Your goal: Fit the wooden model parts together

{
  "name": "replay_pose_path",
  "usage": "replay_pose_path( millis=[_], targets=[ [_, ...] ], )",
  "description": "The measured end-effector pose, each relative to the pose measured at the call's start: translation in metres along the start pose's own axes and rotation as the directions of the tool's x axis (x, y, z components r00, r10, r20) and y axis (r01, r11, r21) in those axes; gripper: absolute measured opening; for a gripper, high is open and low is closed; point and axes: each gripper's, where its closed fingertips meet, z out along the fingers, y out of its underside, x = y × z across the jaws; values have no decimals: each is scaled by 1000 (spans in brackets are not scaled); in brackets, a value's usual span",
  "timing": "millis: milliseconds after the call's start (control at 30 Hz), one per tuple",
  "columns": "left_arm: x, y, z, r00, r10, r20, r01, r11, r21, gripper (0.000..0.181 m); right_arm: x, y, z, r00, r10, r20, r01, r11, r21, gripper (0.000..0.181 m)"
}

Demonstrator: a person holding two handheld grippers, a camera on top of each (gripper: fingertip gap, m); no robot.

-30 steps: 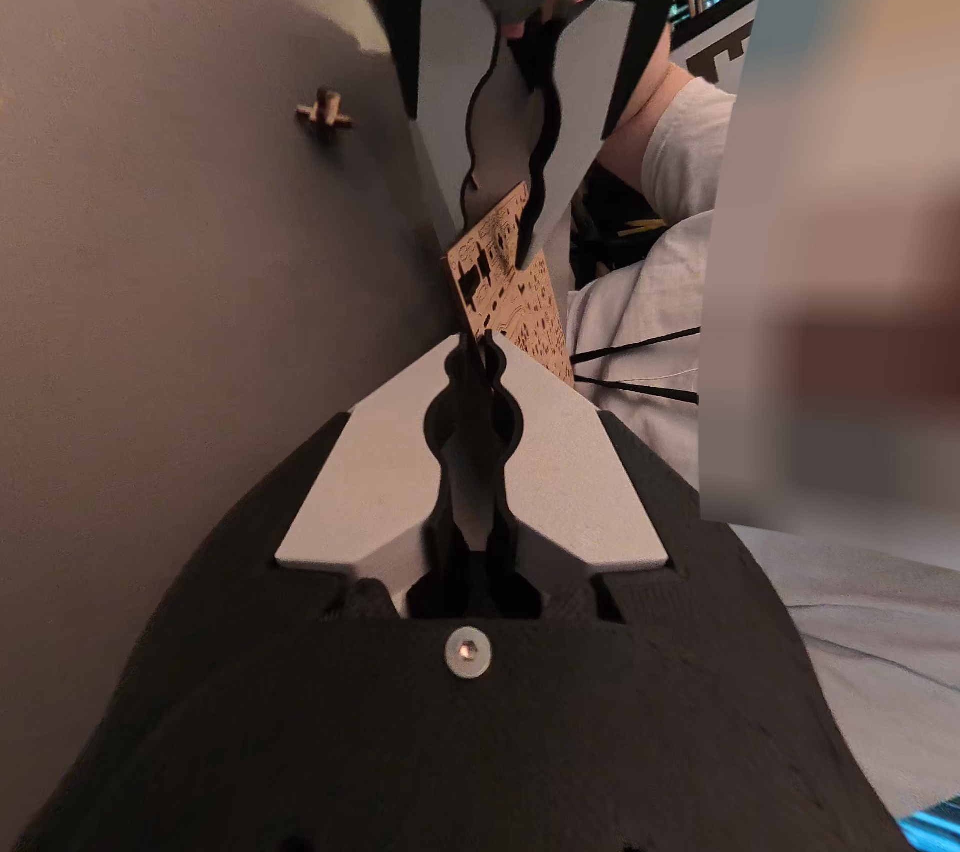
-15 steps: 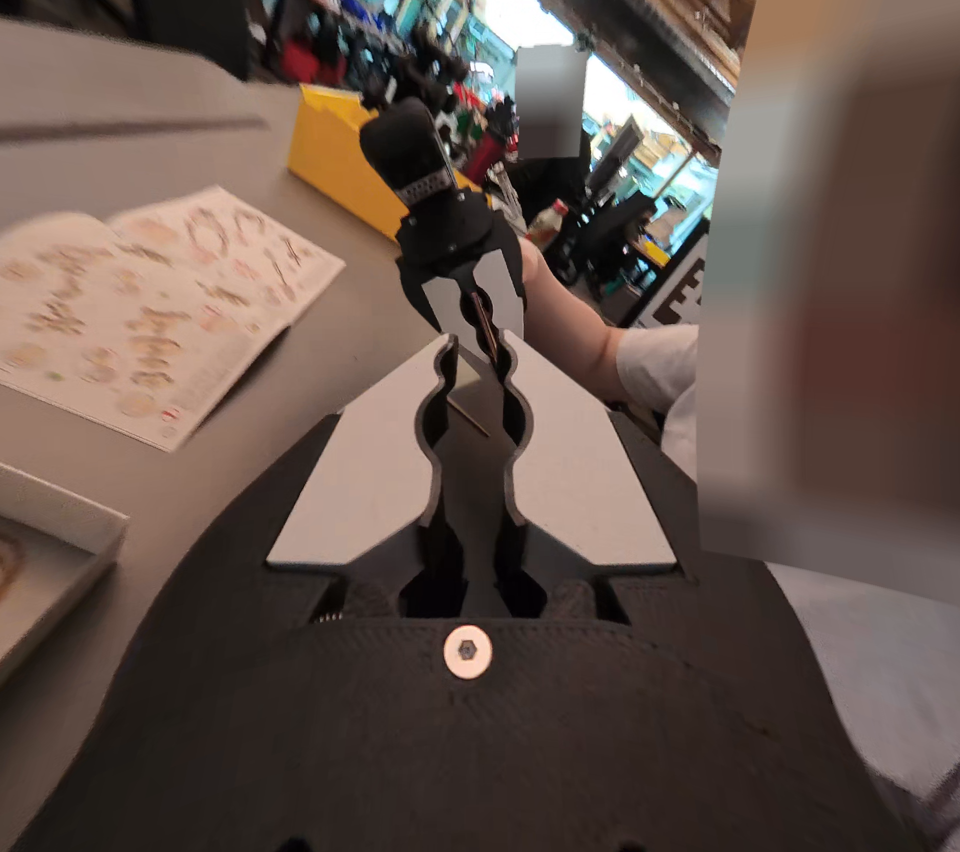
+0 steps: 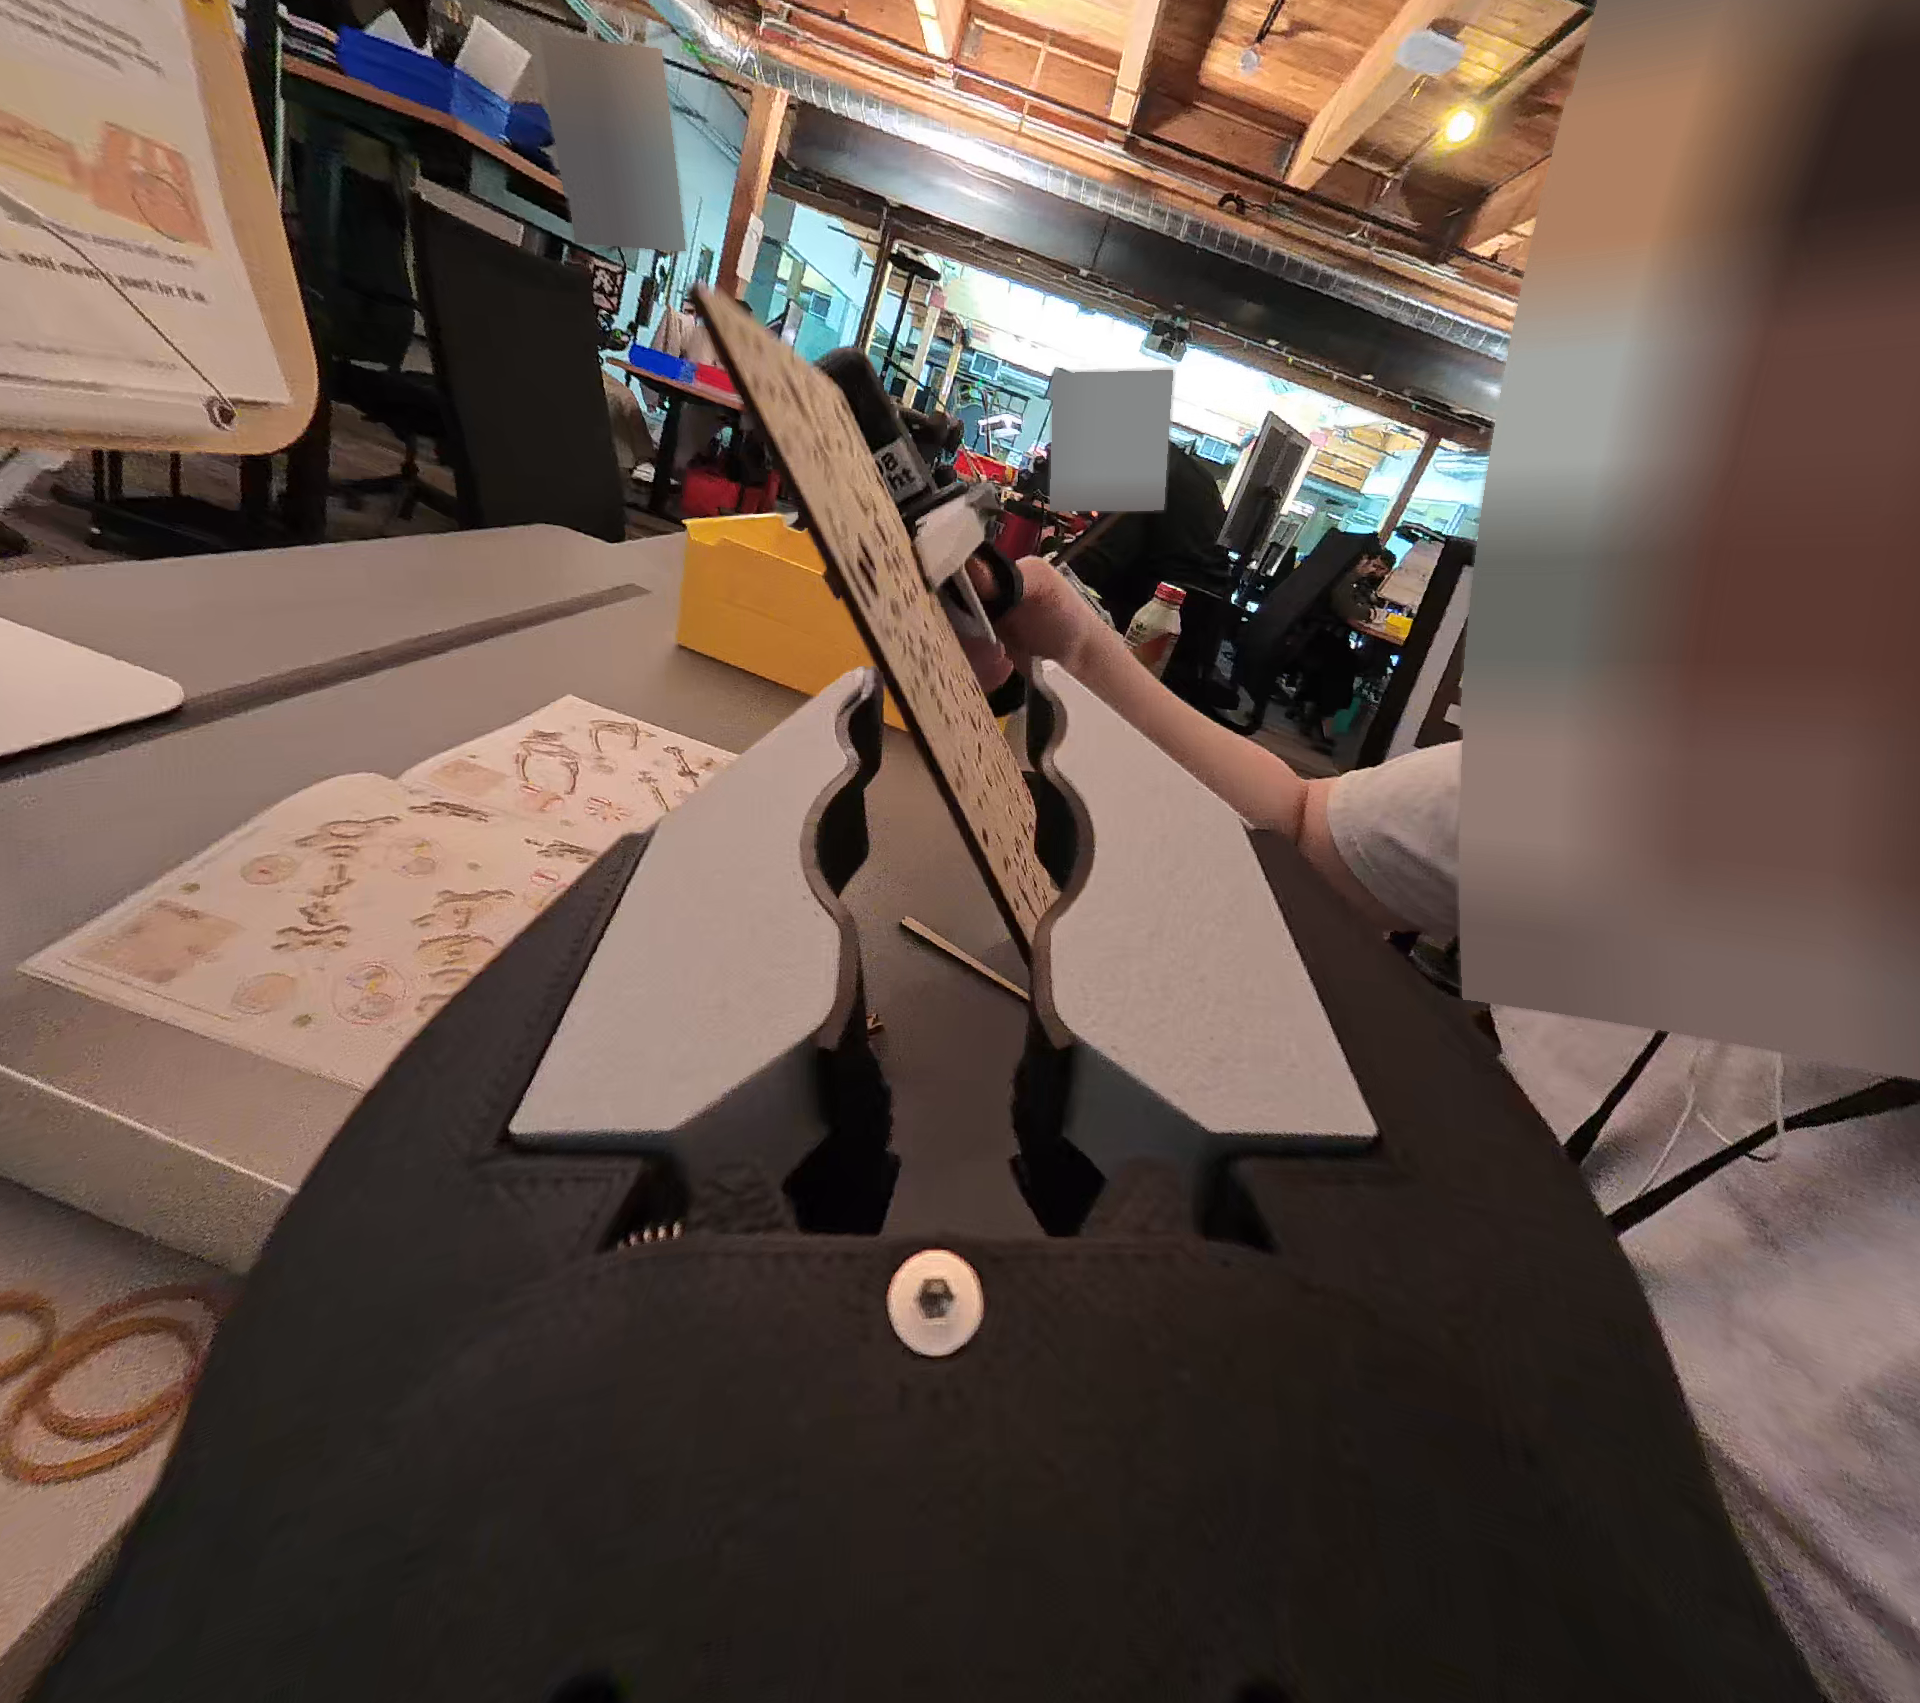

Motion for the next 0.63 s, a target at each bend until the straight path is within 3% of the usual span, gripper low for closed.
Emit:
replay_pose_path(
  millis=[33, 200, 433, 633],
  targets=[
    [0, 3, 2, 1000, -8, -5, 8, 1000, -2, 25, -2, -3, -2, 1000, -16, -1, 16, 1000, 14, 1],
    [-7, 11, 7, 1000, 11, 19, -11, 1000, -8, 37, -7, -8, -3, 997, -74, 4, 74, 997, 38, 1],
    [-3, 8, 7, 997, 59, 40, -58, 998, -10, 37, -7, -7, -2, 994, -107, 2, 107, 994, 35, 1],
    [-11, 10, 10, 998, 4, 66, -5, 1000, 14, 81, -8, -11, -6, 995, -95, 20, 94, 994, 63, 1]
  ],
)
